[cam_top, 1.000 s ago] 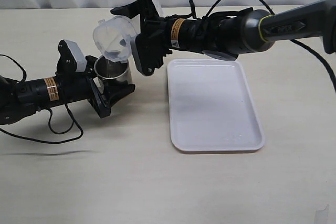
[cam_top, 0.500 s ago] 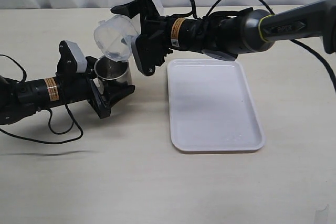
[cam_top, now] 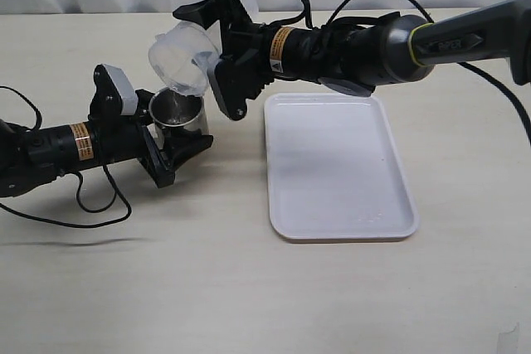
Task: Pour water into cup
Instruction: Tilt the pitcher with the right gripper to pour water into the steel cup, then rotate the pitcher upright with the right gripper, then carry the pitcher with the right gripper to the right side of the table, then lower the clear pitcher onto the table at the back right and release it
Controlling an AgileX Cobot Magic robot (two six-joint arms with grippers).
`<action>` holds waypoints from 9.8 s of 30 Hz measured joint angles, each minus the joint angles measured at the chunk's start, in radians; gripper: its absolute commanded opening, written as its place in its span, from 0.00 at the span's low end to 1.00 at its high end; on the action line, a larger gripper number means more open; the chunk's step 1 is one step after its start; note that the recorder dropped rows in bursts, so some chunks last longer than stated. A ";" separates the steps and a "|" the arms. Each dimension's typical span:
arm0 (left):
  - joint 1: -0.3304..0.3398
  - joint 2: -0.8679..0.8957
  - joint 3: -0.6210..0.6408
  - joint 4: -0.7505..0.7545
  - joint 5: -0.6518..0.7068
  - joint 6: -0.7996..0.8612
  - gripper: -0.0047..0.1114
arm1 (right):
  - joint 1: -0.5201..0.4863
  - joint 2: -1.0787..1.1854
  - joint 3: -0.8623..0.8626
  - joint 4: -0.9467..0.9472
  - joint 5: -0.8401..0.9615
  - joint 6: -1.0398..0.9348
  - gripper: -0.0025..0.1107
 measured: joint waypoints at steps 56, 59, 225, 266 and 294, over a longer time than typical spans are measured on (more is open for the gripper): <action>0.000 0.002 0.000 0.000 0.016 0.000 0.04 | 0.000 -0.004 0.000 0.001 -0.015 -0.156 0.06; 0.000 0.002 0.000 0.000 0.016 0.000 0.04 | 0.000 -0.004 0.000 0.001 -0.015 -0.156 0.06; -0.033 0.002 -0.022 -0.046 0.005 -0.020 0.04 | -0.570 0.159 0.056 0.412 -0.190 1.309 0.85; -0.033 0.002 -0.022 -0.066 0.005 -0.020 0.04 | -0.570 0.022 0.056 0.377 0.007 1.309 0.99; -0.033 0.002 -0.022 -0.066 0.005 -0.020 0.04 | -0.570 -0.233 0.444 0.383 -0.158 1.263 0.99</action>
